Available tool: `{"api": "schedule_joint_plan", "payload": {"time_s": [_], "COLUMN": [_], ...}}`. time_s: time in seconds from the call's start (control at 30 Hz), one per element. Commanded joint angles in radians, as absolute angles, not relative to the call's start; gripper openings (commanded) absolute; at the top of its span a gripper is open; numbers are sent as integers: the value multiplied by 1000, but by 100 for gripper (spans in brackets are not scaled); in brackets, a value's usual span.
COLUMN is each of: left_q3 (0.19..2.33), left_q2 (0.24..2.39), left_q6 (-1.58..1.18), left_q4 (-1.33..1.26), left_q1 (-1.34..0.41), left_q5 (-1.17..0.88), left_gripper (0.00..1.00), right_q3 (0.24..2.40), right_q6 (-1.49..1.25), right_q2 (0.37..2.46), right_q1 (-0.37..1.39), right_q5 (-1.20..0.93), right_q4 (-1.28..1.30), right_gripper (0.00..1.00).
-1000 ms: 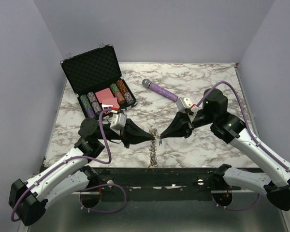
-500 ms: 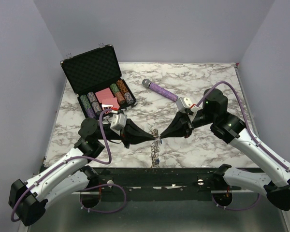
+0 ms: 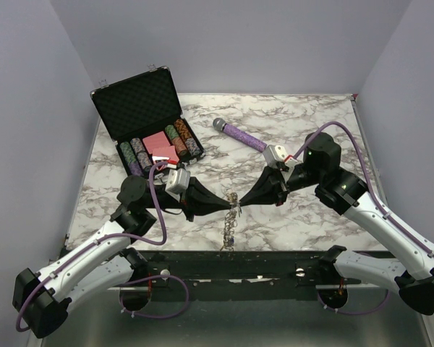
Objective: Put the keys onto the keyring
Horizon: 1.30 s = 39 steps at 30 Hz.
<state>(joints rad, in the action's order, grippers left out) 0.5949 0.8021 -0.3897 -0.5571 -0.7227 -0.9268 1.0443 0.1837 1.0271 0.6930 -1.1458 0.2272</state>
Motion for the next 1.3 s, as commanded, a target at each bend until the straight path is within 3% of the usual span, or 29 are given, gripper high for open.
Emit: {"api": "schedule_joint_plan", "payload": {"time_s": [0.0,1.27], "left_q3": [640,663], "left_q2": [779,716], "left_q6": [-388,-279], "left_q4": [-575,-402], "left_q1": [-741,-799], "left_q5": [-879,-681], "left_gripper": [0,0], "right_q3": [1071,1078], "right_q6": [181,137], "right_q2": [1032,1037], "right_q1": [703,706], "right_q5": [-1101,-1000], "right_q4": [210,199], "right_gripper": [0,0]}}
